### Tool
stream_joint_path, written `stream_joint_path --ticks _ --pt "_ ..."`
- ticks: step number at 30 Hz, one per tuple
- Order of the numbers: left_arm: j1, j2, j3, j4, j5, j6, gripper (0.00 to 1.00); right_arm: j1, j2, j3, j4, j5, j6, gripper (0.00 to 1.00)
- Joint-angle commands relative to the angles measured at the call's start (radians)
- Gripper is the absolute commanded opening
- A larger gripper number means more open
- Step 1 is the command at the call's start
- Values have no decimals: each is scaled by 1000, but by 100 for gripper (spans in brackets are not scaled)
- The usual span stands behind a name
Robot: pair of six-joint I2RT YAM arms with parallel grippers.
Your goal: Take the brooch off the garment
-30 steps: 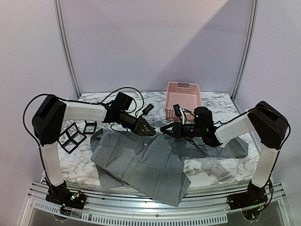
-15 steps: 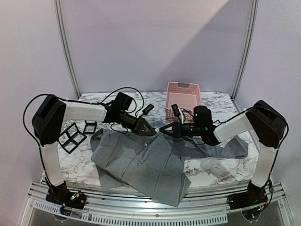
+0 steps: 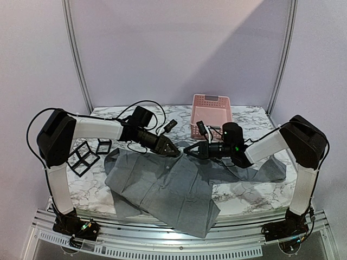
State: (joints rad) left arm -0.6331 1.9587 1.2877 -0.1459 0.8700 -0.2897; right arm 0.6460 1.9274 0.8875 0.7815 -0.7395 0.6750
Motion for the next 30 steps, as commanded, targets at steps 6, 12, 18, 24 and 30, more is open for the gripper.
stream_joint_path --ticks 6,12,18,24,30 --pt "1 -55 12 -5 -59 18 55 1 -83 -21 -118 131 -107 0" --pt "57 -167 -67 83 -200 -10 63 0 -112 -16 -177 172 -159 0" --pt "110 -233 -123 188 -240 -54 65 1 -137 -13 -255 227 -214 0" --pt "121 -236 -132 217 -231 -78 65 1 -161 -18 -299 251 -240 0" --pt "122 -244 -137 222 -239 -78 65 2 -166 -19 -316 266 -248 0"
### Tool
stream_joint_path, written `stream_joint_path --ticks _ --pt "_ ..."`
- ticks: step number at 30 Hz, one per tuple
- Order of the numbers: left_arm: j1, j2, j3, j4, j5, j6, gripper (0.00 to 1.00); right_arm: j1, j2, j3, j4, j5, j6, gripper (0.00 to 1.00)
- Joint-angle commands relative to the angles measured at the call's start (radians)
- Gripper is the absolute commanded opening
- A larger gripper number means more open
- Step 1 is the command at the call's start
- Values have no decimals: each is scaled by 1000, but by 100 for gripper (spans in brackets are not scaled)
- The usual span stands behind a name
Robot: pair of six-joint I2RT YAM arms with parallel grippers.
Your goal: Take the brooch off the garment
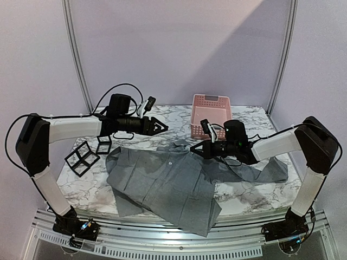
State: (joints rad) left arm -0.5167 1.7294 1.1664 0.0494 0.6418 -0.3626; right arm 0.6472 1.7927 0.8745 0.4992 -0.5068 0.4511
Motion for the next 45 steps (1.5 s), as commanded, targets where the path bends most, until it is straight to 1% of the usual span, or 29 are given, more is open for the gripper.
stream_joint_path --ticks 1,18,35,38,45 --pt "7 -17 -17 27 -12 -6 65 1 -33 -6 -36 37 -26 0" --pt "13 -25 -20 30 -20 -5 65 0 -56 -12 -94 95 -61 0" --pt "27 -73 -42 53 -36 -11 66 3 -181 -43 -259 295 -148 0" --pt "25 -84 -43 69 -11 -21 66 2 -206 -33 -256 268 -141 0" --pt "-28 -144 -47 87 55 -16 66 24 -225 67 -195 84 -62 0"
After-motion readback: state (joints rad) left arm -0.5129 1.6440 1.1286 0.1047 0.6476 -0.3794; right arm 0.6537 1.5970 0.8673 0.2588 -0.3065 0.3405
